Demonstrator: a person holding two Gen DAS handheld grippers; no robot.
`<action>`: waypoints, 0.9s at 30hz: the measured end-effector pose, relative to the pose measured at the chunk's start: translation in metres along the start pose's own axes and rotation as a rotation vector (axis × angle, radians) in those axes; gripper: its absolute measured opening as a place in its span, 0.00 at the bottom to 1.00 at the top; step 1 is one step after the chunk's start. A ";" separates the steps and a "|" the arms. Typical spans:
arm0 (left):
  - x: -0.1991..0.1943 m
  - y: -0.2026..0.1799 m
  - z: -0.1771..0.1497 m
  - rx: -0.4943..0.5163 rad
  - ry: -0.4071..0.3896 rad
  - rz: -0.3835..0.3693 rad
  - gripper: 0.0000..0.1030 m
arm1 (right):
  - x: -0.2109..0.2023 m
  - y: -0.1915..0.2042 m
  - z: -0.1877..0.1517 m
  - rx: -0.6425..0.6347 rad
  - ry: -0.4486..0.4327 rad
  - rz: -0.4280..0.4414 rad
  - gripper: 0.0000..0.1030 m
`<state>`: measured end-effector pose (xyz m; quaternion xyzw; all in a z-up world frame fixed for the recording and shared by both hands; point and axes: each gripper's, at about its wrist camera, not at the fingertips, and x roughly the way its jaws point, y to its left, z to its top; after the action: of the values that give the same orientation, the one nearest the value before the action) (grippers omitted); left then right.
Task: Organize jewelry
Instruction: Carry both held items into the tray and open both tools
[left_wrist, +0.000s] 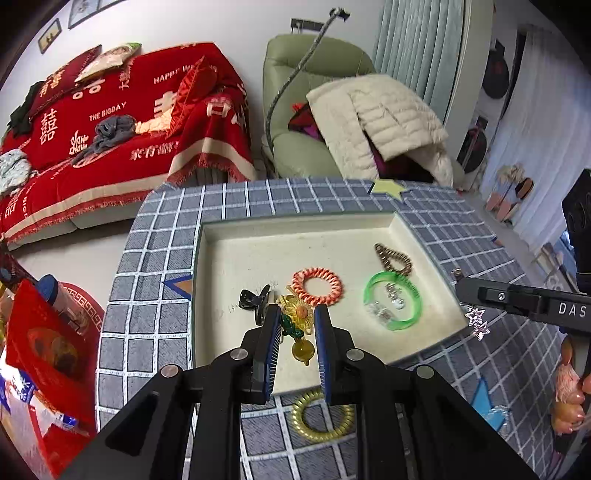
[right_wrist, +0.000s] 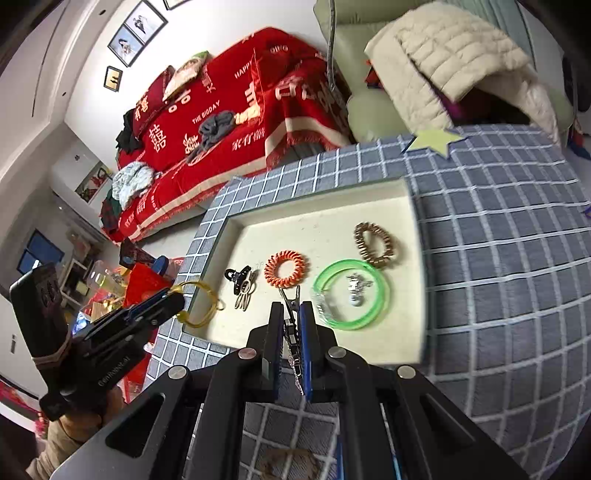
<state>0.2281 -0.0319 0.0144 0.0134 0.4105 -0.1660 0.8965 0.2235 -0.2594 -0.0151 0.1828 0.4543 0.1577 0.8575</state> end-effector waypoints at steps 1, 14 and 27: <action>0.007 0.003 -0.001 -0.004 0.014 0.000 0.39 | 0.008 0.002 0.000 -0.001 0.011 0.002 0.09; 0.067 0.019 -0.015 -0.058 0.111 0.037 0.39 | 0.096 0.012 -0.008 -0.024 0.132 -0.058 0.09; 0.086 0.007 -0.022 0.023 0.101 0.166 0.39 | 0.097 -0.001 -0.001 -0.091 0.080 -0.221 0.08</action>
<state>0.2665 -0.0467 -0.0644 0.0659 0.4506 -0.0951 0.8852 0.2748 -0.2176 -0.0861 0.0862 0.4979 0.0899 0.8582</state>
